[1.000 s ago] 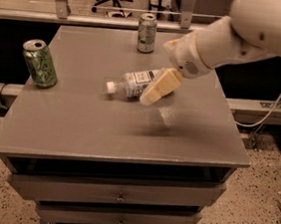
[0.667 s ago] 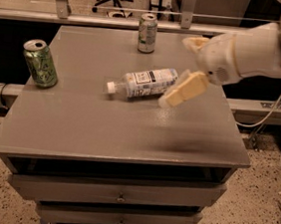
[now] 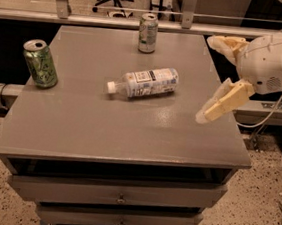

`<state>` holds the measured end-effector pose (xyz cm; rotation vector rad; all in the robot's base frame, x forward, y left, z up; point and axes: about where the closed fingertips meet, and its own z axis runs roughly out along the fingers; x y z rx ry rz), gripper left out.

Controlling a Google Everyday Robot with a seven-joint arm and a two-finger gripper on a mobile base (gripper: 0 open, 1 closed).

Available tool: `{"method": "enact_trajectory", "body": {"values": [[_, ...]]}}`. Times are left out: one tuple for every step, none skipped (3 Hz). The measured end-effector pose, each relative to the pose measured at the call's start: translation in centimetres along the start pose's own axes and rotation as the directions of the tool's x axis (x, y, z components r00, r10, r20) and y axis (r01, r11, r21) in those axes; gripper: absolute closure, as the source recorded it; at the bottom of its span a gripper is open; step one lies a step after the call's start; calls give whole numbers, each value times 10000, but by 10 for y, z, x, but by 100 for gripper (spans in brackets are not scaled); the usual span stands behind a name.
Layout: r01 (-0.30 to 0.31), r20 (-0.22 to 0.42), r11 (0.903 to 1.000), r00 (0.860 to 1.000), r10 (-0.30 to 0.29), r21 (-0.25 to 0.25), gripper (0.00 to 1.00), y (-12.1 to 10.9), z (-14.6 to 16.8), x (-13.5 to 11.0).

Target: Knock blue plastic bottle over

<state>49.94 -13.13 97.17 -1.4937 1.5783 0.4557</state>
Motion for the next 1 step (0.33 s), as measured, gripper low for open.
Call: {"method": "enact_trajectory", "body": {"values": [[-17,0,10000,10000,17,-19,0,1,0,0]]}}
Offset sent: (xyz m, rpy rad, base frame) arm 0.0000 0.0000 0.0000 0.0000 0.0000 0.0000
